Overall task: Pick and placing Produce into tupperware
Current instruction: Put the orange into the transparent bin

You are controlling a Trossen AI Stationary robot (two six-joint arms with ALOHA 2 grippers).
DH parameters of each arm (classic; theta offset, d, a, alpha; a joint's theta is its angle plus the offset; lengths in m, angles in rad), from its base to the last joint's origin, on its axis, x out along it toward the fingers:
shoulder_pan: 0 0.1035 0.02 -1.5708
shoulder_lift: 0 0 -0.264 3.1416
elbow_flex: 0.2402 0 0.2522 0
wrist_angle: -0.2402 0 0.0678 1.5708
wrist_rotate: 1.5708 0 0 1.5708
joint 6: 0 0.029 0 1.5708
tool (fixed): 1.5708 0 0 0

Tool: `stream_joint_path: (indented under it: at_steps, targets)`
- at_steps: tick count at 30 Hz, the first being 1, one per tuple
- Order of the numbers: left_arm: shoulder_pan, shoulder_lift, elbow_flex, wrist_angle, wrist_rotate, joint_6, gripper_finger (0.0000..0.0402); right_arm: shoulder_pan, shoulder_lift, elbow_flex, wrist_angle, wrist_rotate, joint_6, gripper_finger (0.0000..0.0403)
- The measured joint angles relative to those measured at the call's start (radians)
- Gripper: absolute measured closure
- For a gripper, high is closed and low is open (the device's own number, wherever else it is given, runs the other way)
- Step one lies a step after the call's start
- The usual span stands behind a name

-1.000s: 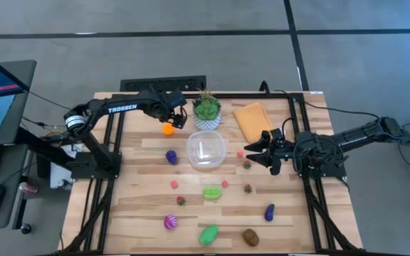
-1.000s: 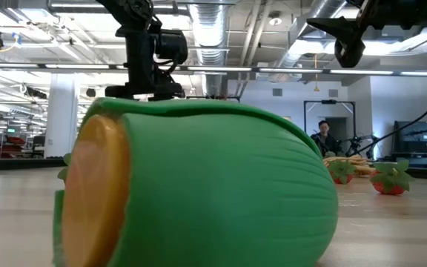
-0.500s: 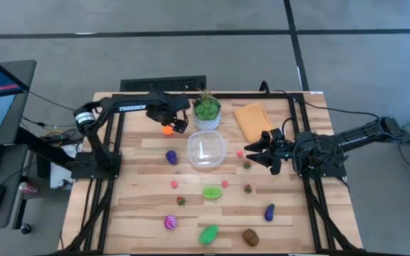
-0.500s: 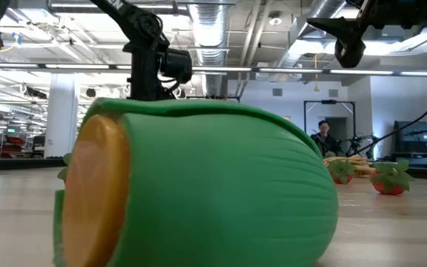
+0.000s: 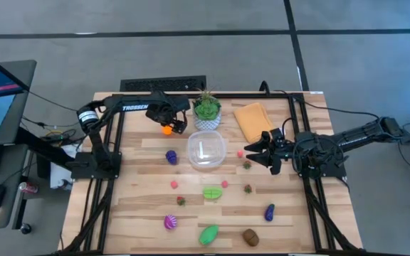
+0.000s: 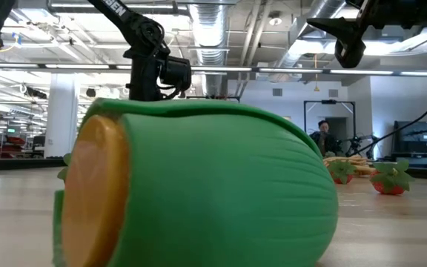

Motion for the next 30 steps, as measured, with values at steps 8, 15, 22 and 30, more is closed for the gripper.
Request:
stream_joint_path:
  at_steps: [8, 15, 22, 30]
  targets:
    - [0.016, -0.001, -0.085, 0.051, 0.038, -0.007, 0.0085, -0.001, 0.000, 0.000, -0.001, 0.000, -0.002, 0.0147]
    - [0.016, -0.001, -0.127, 0.128, 0.075, -0.013, 0.0085, -0.001, 0.000, 0.000, -0.001, 0.012, -0.003, 0.0147]
    - [0.016, -0.001, -0.126, 0.171, 0.078, 0.000, 0.0085, -0.001, 0.000, 0.000, -0.001, 0.030, -0.003, 0.0147]
    - [0.019, -0.001, -0.126, 0.194, 0.070, 0.029, 0.0090, -0.001, 0.000, 0.000, -0.001, 0.030, -0.003, 0.0147]
